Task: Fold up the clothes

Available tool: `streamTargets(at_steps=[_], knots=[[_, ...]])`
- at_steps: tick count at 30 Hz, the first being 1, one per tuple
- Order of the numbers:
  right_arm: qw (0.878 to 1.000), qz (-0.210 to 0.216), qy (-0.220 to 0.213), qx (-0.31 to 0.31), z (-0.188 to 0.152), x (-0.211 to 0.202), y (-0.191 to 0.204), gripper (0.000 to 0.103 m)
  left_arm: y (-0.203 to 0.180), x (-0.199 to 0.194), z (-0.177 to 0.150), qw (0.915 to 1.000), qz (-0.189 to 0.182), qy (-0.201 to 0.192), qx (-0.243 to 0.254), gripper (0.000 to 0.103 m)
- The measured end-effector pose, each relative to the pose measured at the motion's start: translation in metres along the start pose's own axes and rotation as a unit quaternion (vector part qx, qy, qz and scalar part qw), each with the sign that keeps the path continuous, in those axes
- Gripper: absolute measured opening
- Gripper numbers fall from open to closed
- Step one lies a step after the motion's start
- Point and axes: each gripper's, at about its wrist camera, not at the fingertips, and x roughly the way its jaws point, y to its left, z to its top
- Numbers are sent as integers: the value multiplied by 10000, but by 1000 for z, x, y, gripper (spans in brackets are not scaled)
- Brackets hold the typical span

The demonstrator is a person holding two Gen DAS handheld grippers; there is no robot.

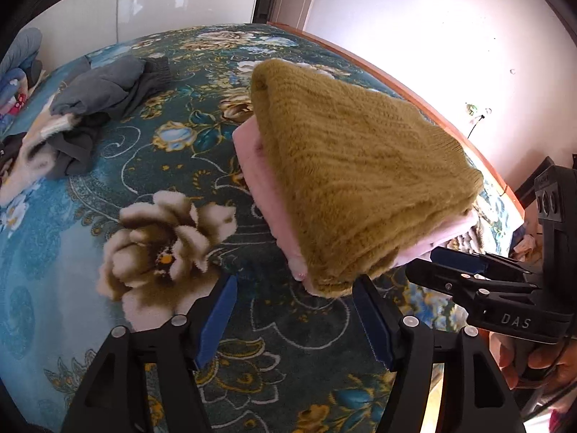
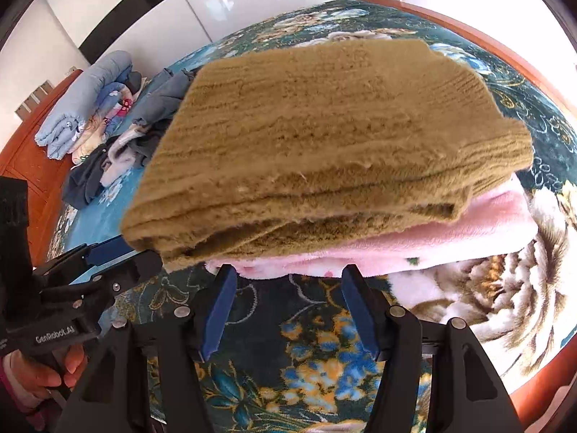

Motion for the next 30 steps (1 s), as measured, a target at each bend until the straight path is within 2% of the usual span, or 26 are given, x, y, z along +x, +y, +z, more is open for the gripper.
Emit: streamTargets(at_steps=[3, 7, 10, 14, 23, 27, 30], knots=[[9995, -99, -43, 286, -3, 12, -2, 62, 5, 2, -1, 10000, 50, -14, -37, 71], [9988, -334, -313, 150, -4, 14, 6, 63, 11, 3, 0, 9999, -40, -29, -148, 71], [9985, -432, -322, -60, -5, 17, 13, 71, 14, 4, 0, 9997, -105, -14, -214, 71], [9988, -335, -365, -40, -6, 16, 16, 71, 14, 5, 0, 9997, -120, 1, -209, 71], [9966, -570, -592, -36, -6, 10, 14, 71, 18, 11, -1, 9993, -200, 84, -305, 71], [9970, -480, -589, 169, -5, 10, 9, 71, 16, 14, -1, 9995, -132, 100, -257, 72], [9974, -481, -499, 177, -6, 11, 7, 71, 13, 17, -2, 9999, 48, 43, -129, 78]])
